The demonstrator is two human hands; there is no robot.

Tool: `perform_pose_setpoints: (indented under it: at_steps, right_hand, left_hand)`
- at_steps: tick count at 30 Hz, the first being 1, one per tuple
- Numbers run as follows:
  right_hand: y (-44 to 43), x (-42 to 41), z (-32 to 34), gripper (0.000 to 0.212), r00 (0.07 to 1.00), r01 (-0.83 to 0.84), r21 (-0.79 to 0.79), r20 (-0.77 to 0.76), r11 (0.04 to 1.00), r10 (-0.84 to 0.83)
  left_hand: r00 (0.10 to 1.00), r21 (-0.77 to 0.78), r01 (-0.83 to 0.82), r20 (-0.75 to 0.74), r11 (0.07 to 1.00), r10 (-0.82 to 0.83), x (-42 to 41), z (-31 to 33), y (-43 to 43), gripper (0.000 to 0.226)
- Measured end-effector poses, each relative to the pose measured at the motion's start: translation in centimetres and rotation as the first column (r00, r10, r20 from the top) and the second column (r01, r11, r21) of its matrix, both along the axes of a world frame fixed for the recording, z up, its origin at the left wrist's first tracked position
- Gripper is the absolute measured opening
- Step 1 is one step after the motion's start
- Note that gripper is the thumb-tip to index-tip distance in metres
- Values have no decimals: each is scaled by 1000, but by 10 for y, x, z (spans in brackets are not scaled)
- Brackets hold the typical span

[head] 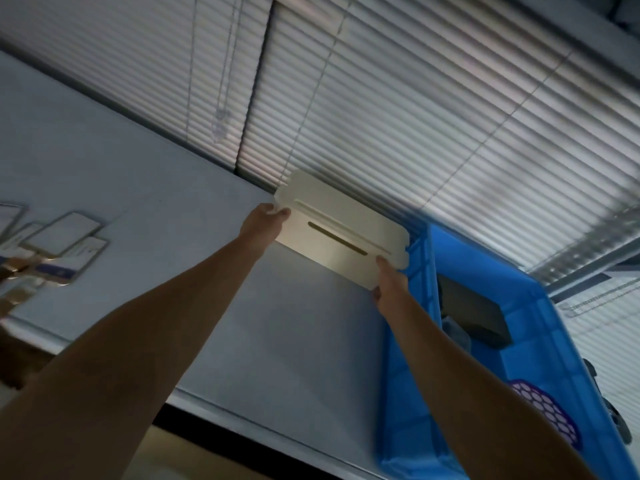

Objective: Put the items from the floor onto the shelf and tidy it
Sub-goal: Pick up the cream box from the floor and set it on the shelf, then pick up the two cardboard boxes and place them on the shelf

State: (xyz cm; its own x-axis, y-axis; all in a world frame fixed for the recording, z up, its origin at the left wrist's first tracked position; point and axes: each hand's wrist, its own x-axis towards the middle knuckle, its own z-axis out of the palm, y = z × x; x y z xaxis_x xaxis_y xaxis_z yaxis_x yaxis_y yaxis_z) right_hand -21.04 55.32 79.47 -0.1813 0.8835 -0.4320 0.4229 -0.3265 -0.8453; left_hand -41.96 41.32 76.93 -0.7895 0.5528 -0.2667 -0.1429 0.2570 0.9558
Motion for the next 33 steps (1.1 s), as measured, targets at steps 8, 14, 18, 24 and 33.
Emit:
perform_pose_setpoints:
  at_steps: [8, 14, 18, 24, 33]
  right_hand:
    - [-148, 16, 5, 23, 873, -464, -164, 83, 870, 481]
    - [-315, 0, -40, 13, 528, -837, -34, 215, 547, 822]
    - [-429, -30, -105, 13, 192, -953, -178, 269, 244, 944]
    - [-567, -95, -242, 17, -71, -881, -471, 229, 47, 971]
    - [-635, -210, -511, 13, -68, -811, -554, 412, 191, 909]
  left_hand:
    - [956, 54, -126, 275, 991, 107, 74, -19, -189, 19]
    - [789, -282, -392, 386, 876, 477, 139, -109, -429, 1]
    - [641, -551, -407, 395, 728, 658, 158, -167, -579, 14]
    - [620, -760, -263, 339, 595, 707, 131, -248, -721, 19]
    - [803, -765, -98, 317, 637, 504, 8, -480, -753, 38]
